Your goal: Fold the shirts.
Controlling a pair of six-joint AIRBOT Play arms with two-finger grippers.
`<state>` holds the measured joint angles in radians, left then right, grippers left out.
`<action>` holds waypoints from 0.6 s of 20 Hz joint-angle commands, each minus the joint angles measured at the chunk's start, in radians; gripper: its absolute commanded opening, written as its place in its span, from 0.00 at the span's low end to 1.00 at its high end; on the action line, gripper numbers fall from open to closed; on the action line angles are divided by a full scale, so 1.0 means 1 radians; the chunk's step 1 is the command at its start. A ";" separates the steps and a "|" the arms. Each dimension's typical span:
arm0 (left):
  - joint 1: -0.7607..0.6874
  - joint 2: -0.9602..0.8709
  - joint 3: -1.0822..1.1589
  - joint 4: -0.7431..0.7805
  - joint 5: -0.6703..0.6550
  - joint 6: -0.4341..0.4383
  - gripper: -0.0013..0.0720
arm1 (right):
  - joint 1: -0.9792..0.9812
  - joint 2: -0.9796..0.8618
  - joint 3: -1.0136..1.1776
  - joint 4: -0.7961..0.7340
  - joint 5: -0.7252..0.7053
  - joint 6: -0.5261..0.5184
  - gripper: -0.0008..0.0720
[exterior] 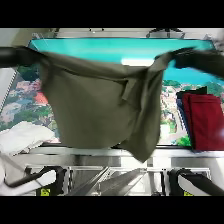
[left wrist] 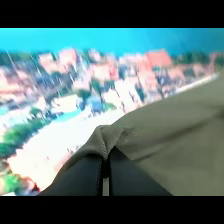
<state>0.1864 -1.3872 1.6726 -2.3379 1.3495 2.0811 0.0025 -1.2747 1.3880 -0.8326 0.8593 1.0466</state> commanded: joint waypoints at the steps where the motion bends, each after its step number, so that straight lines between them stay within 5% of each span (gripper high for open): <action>1: -0.099 -0.413 0.097 0.077 -0.034 0.014 0.04 | 0.000 -0.357 -0.009 0.040 -0.172 -0.005 0.03; 3: -0.086 -0.603 0.270 0.079 0.053 -0.101 0.05 | -0.008 -0.449 0.034 0.079 -0.197 -0.010 0.12; 4: -0.069 -0.678 0.368 0.078 0.127 -0.148 0.44 | -0.016 -0.459 0.060 0.078 -0.196 -0.010 0.36; 5: -0.053 -0.725 0.445 0.079 0.196 -0.205 0.98 | -0.028 -0.449 0.082 0.074 -0.189 -0.010 0.61; 6: -0.033 -0.737 0.472 0.078 0.243 -0.254 0.97 | -0.045 -0.428 0.101 0.068 -0.153 -0.010 0.71; 9: 0.038 -0.625 0.304 0.077 0.284 -0.276 0.97 | -0.131 -0.313 0.114 0.045 0.038 0.002 0.69; 11: 0.072 -0.513 0.100 0.099 0.283 -0.276 0.96 | -0.195 -0.255 0.103 0.021 0.179 0.002 0.41; 12: 0.083 -0.451 -0.022 0.124 0.283 -0.275 0.96 | -0.227 -0.237 0.087 0.005 0.239 0.008 0.42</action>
<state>0.2279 -1.9427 1.8618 -2.2513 1.5921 1.8385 -0.1471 -1.5692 1.4857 -0.7925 0.9085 1.0409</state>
